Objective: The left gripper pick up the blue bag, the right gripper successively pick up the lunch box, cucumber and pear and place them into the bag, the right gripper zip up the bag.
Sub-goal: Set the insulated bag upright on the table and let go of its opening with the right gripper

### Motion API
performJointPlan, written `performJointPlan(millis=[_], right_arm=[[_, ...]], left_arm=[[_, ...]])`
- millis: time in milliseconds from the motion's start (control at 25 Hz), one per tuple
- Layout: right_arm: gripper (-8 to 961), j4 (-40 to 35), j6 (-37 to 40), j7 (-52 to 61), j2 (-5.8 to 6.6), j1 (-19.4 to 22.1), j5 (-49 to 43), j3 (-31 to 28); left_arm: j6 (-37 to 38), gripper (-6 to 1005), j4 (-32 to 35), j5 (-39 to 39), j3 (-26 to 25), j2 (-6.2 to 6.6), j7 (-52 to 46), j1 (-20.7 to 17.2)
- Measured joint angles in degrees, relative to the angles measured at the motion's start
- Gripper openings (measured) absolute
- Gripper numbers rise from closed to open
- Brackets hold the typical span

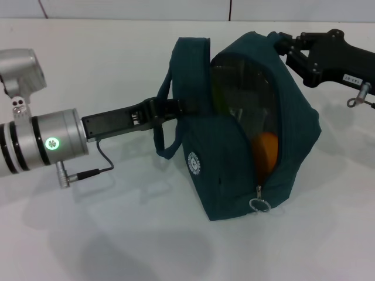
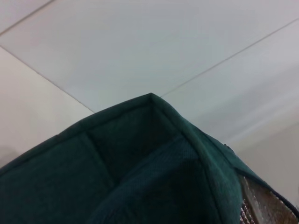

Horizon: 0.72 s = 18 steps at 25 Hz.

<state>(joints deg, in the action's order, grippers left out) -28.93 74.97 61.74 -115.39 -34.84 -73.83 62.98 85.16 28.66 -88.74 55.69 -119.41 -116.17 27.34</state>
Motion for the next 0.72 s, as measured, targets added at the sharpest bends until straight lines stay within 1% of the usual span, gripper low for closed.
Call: performJointPlan(millis=[320, 440, 680, 720], right_arm=[[140, -0.40, 0.34, 0.37, 0.16, 1.66, 0.01, 0.04], [164, -1.57, 0.08, 0.25, 0.17, 3.10, 0.34, -0.52], [395, -4.43, 0.61, -0.04, 0.24, 6.25, 0.45, -0.59], [422, -4.84, 0.94, -0.08, 0.24, 6.89, 0.45, -0.59]], left_arm=[[0.36, 51, -0.01, 0.14, -0.06, -0.01, 0.03, -1.17], [0.44, 51, -0.01, 0.15, -0.06, -0.08, 0.05, -1.55], [0.45, 51, -0.01, 0.21, -0.06, -0.11, 0.14, -2.31], [0.45, 51, -0.01, 0.24, -0.06, -0.12, 0.19, -2.39]])
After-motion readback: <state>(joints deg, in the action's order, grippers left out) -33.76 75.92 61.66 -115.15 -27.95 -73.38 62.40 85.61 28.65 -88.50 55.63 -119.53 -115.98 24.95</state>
